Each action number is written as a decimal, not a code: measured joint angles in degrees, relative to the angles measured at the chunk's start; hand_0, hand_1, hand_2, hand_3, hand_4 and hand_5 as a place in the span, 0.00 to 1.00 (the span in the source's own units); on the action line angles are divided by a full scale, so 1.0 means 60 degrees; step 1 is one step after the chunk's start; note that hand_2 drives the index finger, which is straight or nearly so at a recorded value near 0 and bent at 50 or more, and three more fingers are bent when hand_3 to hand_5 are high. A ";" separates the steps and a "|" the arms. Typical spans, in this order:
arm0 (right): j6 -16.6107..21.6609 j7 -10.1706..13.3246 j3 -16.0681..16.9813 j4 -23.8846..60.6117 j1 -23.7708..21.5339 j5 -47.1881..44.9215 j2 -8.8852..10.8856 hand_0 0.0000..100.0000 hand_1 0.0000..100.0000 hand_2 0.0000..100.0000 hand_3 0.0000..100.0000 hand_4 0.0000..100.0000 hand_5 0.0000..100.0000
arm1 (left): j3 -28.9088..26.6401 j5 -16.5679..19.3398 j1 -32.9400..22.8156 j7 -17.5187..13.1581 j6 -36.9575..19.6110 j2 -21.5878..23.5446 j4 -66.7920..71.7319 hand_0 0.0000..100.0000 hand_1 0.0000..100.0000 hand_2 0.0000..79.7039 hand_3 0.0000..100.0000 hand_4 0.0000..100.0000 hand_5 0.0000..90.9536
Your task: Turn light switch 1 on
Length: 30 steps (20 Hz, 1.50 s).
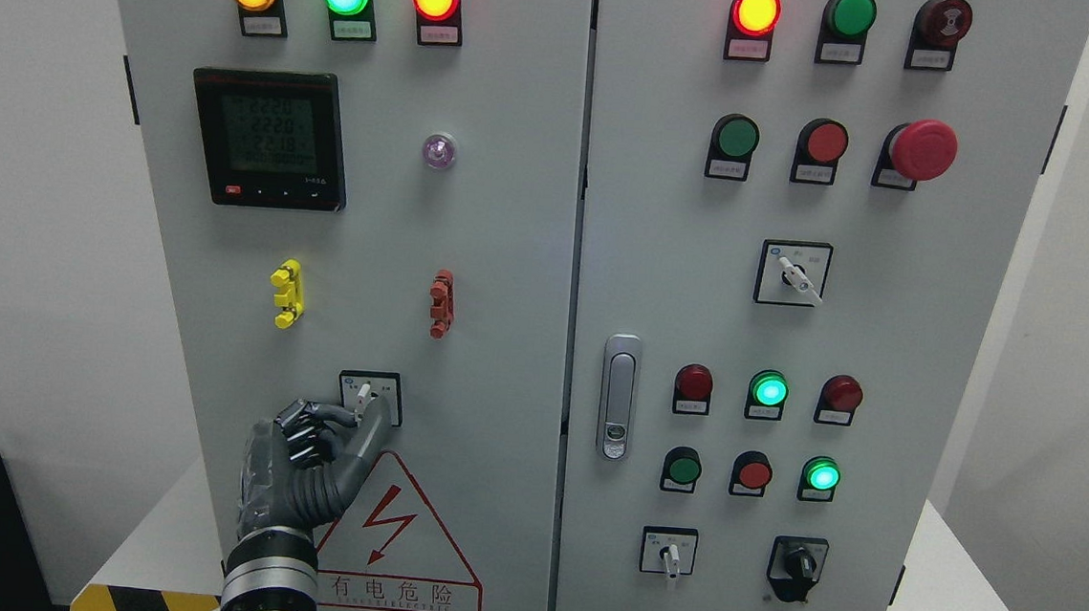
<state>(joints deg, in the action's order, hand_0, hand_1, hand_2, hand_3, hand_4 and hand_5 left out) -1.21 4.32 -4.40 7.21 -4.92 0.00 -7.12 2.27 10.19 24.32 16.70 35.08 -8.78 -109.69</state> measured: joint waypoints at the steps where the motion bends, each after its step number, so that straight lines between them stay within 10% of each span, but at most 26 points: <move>1: 0.0000 0.0000 0.0000 0.0000 0.0000 0.0000 0.0000 0.00 0.00 0.00 0.00 0.00 0.00 | 0.0000 0.0005 0.0001 0.0000 0.0004 0.0000 0.0000 0.21 0.68 0.79 0.97 0.96 0.95; 30: 0.0008 0.0000 0.0000 0.0000 0.0000 0.0000 0.0000 0.00 0.00 0.00 0.00 0.00 0.00 | 0.0038 0.0009 0.0022 0.0043 0.0067 -0.0003 0.0000 0.56 0.62 0.81 0.97 0.97 0.95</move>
<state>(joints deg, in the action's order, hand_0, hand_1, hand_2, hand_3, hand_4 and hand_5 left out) -1.16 4.32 -4.40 7.21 -4.92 0.00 -7.12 2.49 10.24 24.45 16.95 35.48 -8.79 -109.69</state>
